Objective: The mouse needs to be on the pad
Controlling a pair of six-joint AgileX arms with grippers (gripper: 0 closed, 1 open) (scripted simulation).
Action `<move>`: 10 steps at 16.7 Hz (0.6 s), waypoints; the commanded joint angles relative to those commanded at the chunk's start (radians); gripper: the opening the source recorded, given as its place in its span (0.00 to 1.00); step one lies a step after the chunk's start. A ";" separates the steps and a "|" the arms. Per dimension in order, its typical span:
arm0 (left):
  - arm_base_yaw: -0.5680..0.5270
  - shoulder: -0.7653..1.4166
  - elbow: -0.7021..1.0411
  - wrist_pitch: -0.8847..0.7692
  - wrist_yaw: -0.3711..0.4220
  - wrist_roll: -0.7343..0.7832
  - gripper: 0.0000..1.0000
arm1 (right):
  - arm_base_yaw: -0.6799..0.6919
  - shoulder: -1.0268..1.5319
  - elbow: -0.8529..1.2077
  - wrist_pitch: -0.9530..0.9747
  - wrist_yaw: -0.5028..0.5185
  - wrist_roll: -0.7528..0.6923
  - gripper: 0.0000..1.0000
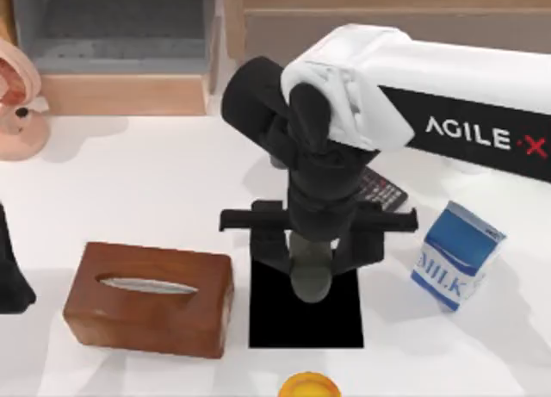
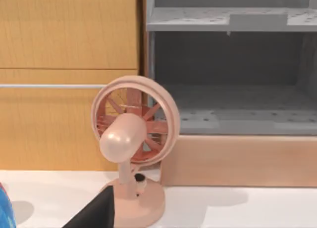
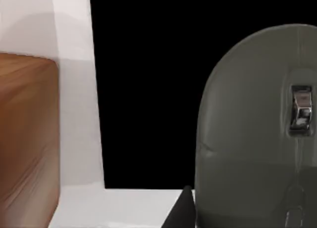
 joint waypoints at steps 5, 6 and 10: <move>0.000 0.000 0.000 0.000 0.000 0.000 1.00 | 0.005 -0.011 -0.025 0.009 0.031 -0.029 0.00; 0.000 0.000 0.000 0.000 0.000 0.000 1.00 | 0.006 -0.012 -0.032 0.013 0.037 -0.035 0.00; 0.000 0.000 0.000 0.000 0.000 0.000 1.00 | 0.006 -0.007 -0.060 0.040 0.056 -0.051 0.00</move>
